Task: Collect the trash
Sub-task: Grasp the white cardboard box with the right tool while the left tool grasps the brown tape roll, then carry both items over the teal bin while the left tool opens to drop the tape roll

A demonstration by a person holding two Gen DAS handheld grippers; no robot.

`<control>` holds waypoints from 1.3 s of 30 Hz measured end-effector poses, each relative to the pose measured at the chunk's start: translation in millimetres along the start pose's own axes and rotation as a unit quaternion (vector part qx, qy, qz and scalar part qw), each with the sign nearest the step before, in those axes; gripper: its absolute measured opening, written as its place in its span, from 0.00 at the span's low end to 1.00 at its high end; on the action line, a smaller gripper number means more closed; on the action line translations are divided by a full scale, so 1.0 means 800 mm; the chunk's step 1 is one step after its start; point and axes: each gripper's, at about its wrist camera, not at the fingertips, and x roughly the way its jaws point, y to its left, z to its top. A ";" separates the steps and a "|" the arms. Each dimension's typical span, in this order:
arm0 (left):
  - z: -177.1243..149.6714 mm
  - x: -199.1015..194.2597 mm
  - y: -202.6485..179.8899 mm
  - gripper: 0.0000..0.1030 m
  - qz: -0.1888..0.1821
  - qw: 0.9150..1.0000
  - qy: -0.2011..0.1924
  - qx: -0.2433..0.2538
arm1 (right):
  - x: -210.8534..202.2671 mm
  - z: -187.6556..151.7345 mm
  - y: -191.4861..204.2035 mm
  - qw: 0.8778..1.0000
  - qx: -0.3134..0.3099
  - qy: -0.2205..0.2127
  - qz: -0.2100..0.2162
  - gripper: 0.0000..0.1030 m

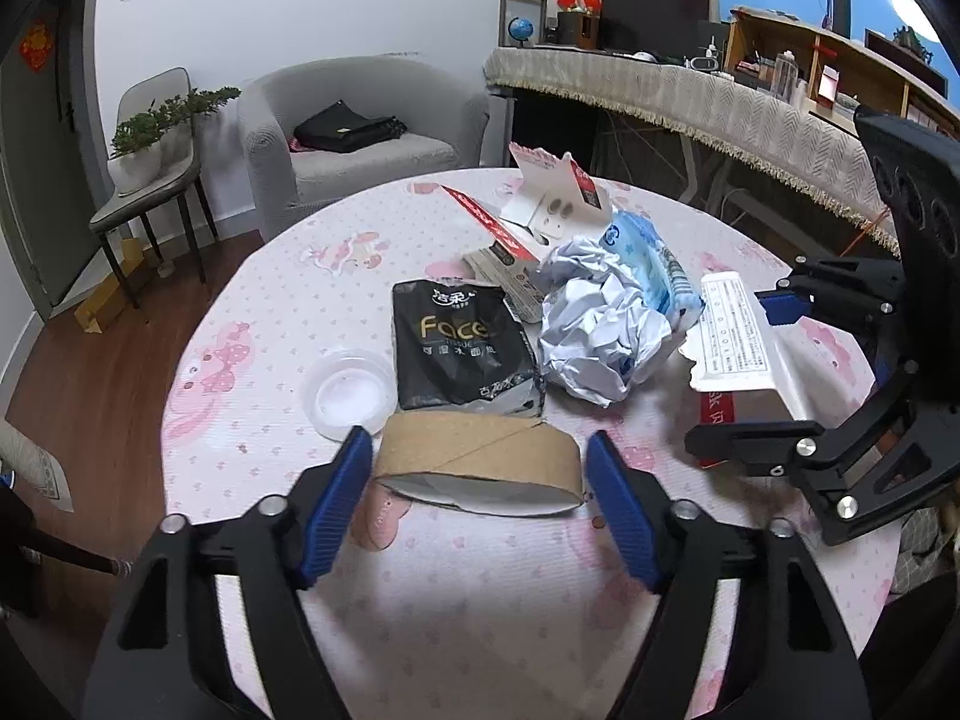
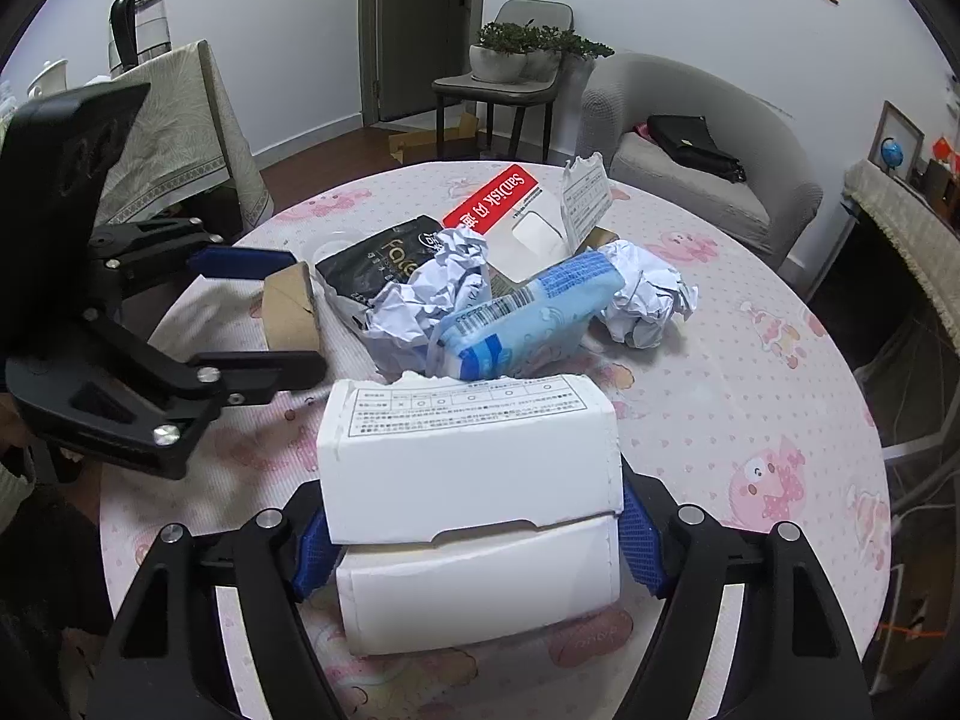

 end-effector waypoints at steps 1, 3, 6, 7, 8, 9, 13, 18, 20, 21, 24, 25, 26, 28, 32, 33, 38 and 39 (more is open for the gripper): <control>0.001 0.001 0.000 0.68 -0.003 1.000 0.001 -0.002 | -0.001 0.001 -0.002 1.000 0.006 0.001 0.007 0.74; 0.002 0.004 0.001 0.68 -0.004 1.000 0.002 -0.004 | -0.005 0.002 -0.004 1.000 0.013 -0.002 0.013 0.74; 0.003 0.003 0.002 0.67 -0.007 1.000 0.002 -0.005 | -0.014 0.002 -0.011 1.000 0.023 -0.007 0.014 0.74; 0.003 0.002 0.003 0.67 -0.008 1.000 0.003 -0.007 | -0.018 0.001 -0.014 1.000 0.025 -0.010 0.012 0.74; 0.002 0.001 0.004 0.67 -0.009 1.000 0.002 -0.008 | -0.021 0.001 -0.015 1.000 0.024 -0.015 0.009 0.74; 0.001 0.000 0.004 0.67 -0.009 1.000 0.001 -0.009 | -0.025 0.002 -0.015 0.999 0.023 -0.021 0.008 0.74; 0.002 -0.011 0.007 0.66 -0.010 1.000 -0.012 -0.018 | -0.041 0.010 -0.012 0.999 0.021 -0.042 0.001 0.74; 0.005 -0.029 0.017 0.66 -0.004 0.999 -0.035 -0.040 | -0.055 0.022 -0.002 0.998 0.018 -0.059 -0.005 0.74; 0.009 -0.038 0.023 0.66 0.002 0.998 -0.048 -0.050 | -0.060 0.026 -0.003 0.996 0.034 -0.084 0.005 0.74; 0.011 -0.042 0.025 0.66 0.006 0.997 -0.054 -0.053 | -0.059 0.030 -0.005 0.994 0.048 -0.093 0.013 0.74; 0.014 -0.054 0.034 0.66 0.017 0.995 -0.068 -0.068 | -0.052 0.040 0.000 0.993 0.054 -0.100 0.019 0.74; 0.014 -0.056 0.039 0.66 0.020 0.995 -0.070 -0.072 | -0.049 0.042 0.004 0.994 0.053 -0.098 0.020 0.74; 0.014 -0.059 0.044 0.66 0.027 0.994 -0.071 -0.077 | -0.045 0.044 0.008 0.994 0.052 -0.097 0.020 0.74; 0.012 -0.063 0.056 0.66 0.044 0.993 -0.071 -0.085 | -0.039 0.050 0.016 0.994 0.050 -0.096 0.022 0.74; -0.001 -0.073 0.080 0.66 0.069 0.990 -0.075 -0.100 | -0.030 0.059 0.031 0.993 0.048 -0.100 0.032 0.74; -0.006 -0.076 0.088 0.67 0.072 0.989 -0.077 -0.106 | -0.028 0.062 0.036 0.993 0.048 -0.101 0.034 0.74; -0.027 -0.087 0.122 0.67 0.097 0.985 -0.071 -0.122 | -0.016 0.079 0.063 0.992 0.046 -0.106 0.053 0.74; -0.031 -0.088 0.128 0.67 0.101 0.985 -0.070 -0.123 | -0.013 0.084 0.071 0.992 0.045 -0.107 0.057 0.74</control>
